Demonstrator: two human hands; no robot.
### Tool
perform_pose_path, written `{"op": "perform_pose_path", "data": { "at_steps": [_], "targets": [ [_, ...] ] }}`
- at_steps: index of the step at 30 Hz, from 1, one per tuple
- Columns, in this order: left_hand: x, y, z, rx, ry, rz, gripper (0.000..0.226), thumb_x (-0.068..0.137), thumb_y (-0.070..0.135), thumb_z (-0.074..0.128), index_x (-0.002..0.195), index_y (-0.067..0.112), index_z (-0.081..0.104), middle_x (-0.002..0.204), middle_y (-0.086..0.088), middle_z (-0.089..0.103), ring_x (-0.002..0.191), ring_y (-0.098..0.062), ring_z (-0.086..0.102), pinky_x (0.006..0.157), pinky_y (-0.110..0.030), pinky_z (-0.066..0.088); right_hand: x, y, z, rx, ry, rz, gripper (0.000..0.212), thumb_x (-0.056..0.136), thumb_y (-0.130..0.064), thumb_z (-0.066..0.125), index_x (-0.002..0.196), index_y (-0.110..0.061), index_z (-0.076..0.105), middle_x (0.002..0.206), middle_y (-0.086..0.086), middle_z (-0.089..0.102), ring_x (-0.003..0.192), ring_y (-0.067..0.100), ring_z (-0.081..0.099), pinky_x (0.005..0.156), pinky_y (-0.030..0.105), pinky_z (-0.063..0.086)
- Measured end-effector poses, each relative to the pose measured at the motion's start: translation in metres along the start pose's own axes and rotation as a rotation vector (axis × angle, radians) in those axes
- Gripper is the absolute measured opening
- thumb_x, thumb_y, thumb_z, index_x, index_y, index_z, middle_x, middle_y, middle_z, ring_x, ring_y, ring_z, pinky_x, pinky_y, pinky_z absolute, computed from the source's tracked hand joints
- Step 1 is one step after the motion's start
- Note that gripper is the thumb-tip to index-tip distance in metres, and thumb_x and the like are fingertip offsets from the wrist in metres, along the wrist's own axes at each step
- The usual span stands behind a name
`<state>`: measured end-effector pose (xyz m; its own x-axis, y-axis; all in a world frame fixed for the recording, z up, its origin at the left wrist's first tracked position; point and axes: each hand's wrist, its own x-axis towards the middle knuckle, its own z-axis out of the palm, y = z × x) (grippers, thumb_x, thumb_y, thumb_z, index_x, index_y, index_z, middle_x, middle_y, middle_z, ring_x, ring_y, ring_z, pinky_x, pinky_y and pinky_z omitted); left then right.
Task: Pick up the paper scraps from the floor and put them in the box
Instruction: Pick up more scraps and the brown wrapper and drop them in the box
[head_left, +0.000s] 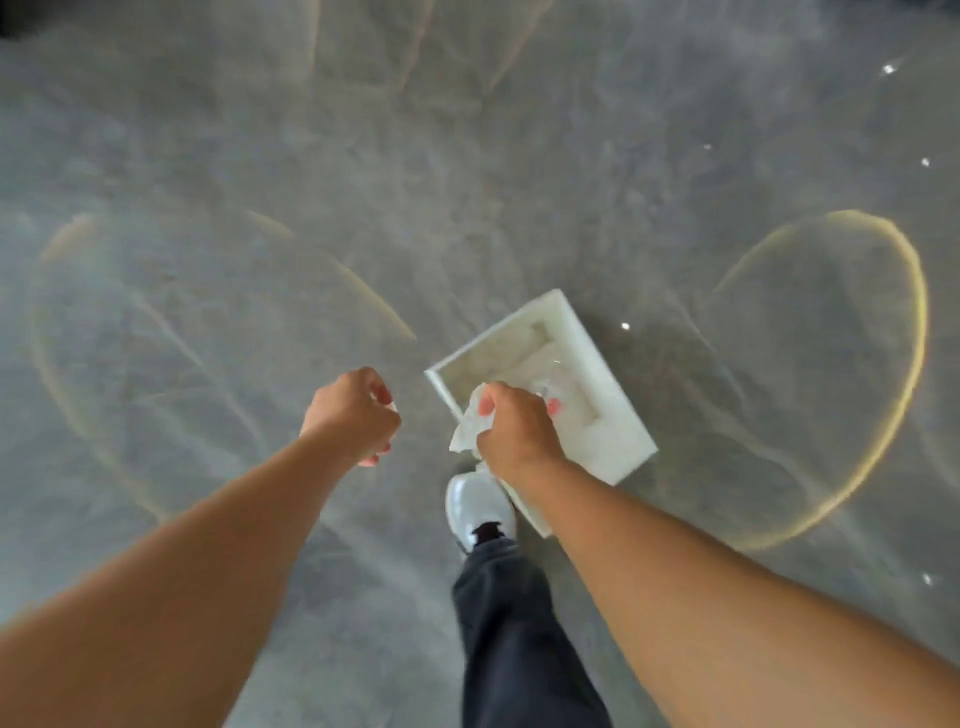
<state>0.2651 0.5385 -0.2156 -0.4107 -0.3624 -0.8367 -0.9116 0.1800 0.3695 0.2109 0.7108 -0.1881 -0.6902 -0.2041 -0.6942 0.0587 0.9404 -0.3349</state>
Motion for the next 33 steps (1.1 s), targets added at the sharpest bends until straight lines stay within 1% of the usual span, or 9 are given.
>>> {"op": "perform_pose_path", "data": {
  "at_steps": [5, 8, 12, 16, 19, 22, 28, 31, 33],
  "targets": [
    [-0.008, 0.084, 0.127, 0.011, -0.079, 0.020, 0.013, 0.079, 0.009, 0.053, 0.084, 0.020, 0.058, 0.067, -0.009, 0.070, 0.051, -0.021, 0.071, 0.045, -0.034, 0.058, 0.015, 0.116, -0.051, 0.187, 0.116, 0.221, 0.028, 0.073, -0.003, 0.062, 0.099, -0.013, 0.061, 0.107, 0.009, 0.066, 0.101, 0.029, 0.061, 0.082, 0.031, 0.050],
    [-0.008, 0.098, 0.165, 0.093, -0.080, 0.057, 0.016, 0.083, 0.007, 0.057, 0.088, 0.022, 0.057, 0.076, -0.008, 0.070, 0.050, -0.017, 0.070, 0.043, -0.031, 0.057, 0.014, 0.156, -0.052, 0.214, 0.108, 0.220, 0.030, 0.072, -0.002, 0.062, 0.100, -0.013, 0.060, 0.105, 0.009, 0.063, 0.100, 0.027, 0.058, 0.075, 0.028, 0.045],
    [-0.008, 0.095, 0.176, 0.251, -0.093, 0.094, 0.025, 0.080, 0.006, 0.060, 0.096, 0.025, 0.054, 0.080, -0.005, 0.069, 0.053, -0.020, 0.071, 0.048, -0.040, 0.060, 0.015, 0.178, -0.036, 0.295, 0.042, 0.189, 0.034, 0.076, -0.004, 0.062, 0.107, -0.016, 0.054, 0.094, 0.002, 0.052, 0.090, 0.023, 0.056, 0.067, 0.025, 0.038],
    [-0.007, 0.087, 0.164, 0.378, -0.093, 0.028, 0.039, 0.080, 0.013, 0.066, 0.111, 0.028, 0.047, 0.094, -0.008, 0.065, 0.062, -0.023, 0.070, 0.048, -0.034, 0.059, 0.017, 0.177, -0.027, 0.330, 0.005, 0.221, 0.041, 0.077, -0.009, 0.060, 0.116, -0.021, 0.050, 0.099, 0.003, 0.045, 0.084, 0.019, 0.048, 0.068, 0.025, 0.038],
    [-0.006, 0.084, 0.155, 0.444, -0.070, 0.042, 0.026, 0.081, 0.017, 0.065, 0.103, 0.022, 0.053, 0.088, -0.004, 0.065, 0.062, -0.020, 0.069, 0.056, -0.035, 0.061, 0.016, 0.173, -0.027, 0.298, -0.008, 0.186, 0.039, 0.079, -0.011, 0.061, 0.116, -0.021, 0.052, 0.097, 0.001, 0.044, 0.084, 0.017, 0.047, 0.070, 0.024, 0.039],
    [-0.009, 0.082, 0.148, 0.397, -0.088, 0.020, 0.015, 0.082, 0.015, 0.065, 0.094, 0.021, 0.057, 0.086, -0.005, 0.064, 0.069, -0.023, 0.070, 0.062, -0.040, 0.062, 0.015, 0.169, -0.028, 0.242, -0.047, 0.160, 0.036, 0.080, -0.014, 0.061, 0.115, -0.019, 0.054, 0.097, 0.000, 0.045, 0.088, 0.017, 0.047, 0.073, 0.026, 0.042],
    [-0.018, 0.065, 0.119, 0.321, -0.150, 0.040, 0.015, 0.084, 0.012, 0.058, 0.096, 0.019, 0.061, 0.090, -0.009, 0.066, 0.077, -0.024, 0.069, 0.064, -0.036, 0.062, 0.019, 0.131, -0.036, 0.120, -0.088, 0.163, 0.032, 0.078, -0.016, 0.062, 0.110, -0.017, 0.058, 0.107, 0.003, 0.063, 0.096, 0.021, 0.057, 0.072, 0.026, 0.042],
    [-0.019, 0.044, 0.087, 0.282, -0.117, 0.062, 0.011, 0.081, 0.016, 0.056, 0.086, 0.024, 0.061, 0.089, -0.007, 0.068, 0.080, -0.025, 0.069, 0.070, -0.037, 0.061, 0.022, 0.092, -0.032, 0.018, -0.090, 0.114, 0.031, 0.079, -0.018, 0.063, 0.110, -0.018, 0.059, 0.110, 0.003, 0.064, 0.094, 0.021, 0.058, 0.071, 0.026, 0.043],
    [-0.020, 0.023, 0.060, 0.259, -0.076, 0.057, 0.010, 0.079, 0.018, 0.056, 0.084, 0.025, 0.061, 0.089, -0.007, 0.068, 0.081, -0.027, 0.067, 0.073, -0.034, 0.059, 0.022, 0.059, -0.023, -0.033, -0.098, 0.082, 0.029, 0.080, -0.015, 0.060, 0.109, -0.018, 0.059, 0.111, 0.003, 0.063, 0.098, 0.023, 0.059, 0.076, 0.030, 0.049]
  ]
}}
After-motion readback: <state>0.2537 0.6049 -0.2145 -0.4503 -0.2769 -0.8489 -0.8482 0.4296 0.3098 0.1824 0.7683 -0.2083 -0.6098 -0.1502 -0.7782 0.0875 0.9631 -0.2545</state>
